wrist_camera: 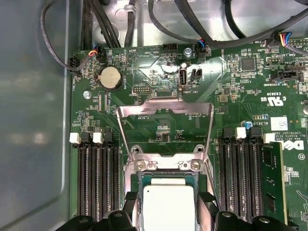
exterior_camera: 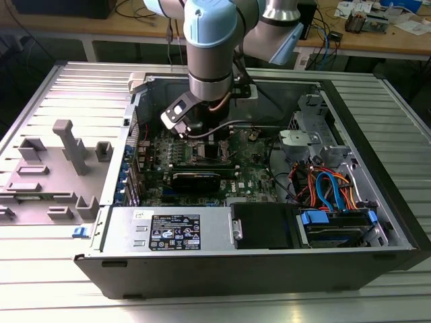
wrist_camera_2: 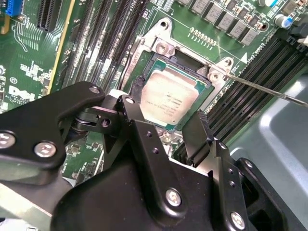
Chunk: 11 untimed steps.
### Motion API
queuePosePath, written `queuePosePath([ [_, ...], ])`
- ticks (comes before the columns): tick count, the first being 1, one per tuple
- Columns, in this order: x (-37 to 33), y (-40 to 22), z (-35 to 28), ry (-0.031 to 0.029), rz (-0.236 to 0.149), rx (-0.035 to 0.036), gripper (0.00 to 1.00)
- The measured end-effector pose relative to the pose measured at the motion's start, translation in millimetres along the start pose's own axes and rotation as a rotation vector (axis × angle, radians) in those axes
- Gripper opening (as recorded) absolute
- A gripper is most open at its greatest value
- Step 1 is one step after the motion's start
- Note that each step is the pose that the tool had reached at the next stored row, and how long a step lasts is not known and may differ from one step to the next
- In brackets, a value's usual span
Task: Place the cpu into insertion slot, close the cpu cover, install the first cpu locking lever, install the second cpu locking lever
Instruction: 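Place the cpu into insertion slot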
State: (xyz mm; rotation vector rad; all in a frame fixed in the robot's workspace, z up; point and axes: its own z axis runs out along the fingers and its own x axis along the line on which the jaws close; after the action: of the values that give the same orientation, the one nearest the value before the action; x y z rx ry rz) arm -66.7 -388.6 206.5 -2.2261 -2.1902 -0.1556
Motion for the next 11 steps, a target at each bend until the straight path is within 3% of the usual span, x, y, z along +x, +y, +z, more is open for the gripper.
queuePosePath([
  [6,0.9,1.6,-10.5,-0.0003,0.001,0.0096,0.59],
  [11,1.1,1.8,-12.6,-0.0003,0.001,0.0115,0.28],
])
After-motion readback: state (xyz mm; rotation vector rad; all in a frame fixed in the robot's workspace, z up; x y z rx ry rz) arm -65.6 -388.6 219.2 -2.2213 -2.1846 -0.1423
